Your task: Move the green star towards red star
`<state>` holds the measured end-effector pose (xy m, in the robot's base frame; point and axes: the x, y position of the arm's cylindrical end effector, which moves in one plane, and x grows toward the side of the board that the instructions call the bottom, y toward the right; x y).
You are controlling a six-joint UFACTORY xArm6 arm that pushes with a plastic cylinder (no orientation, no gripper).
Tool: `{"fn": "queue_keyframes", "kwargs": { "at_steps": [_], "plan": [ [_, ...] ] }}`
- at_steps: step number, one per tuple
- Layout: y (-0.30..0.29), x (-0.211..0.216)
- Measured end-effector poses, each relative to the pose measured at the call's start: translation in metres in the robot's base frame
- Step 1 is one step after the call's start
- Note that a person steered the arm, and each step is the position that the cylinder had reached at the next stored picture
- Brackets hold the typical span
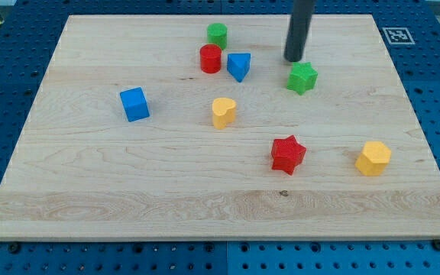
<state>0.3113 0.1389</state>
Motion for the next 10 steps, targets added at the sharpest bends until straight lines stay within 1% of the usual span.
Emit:
{"fn": "queue_keyframes", "kwargs": {
  "at_steps": [1,2,4,6,8,10],
  "plan": [
    [0.014,0.0],
    [0.013,0.003],
    [-0.024,0.035],
    [-0.007,0.059],
    [0.017,0.063],
    [0.018,0.067]
  ]
}}
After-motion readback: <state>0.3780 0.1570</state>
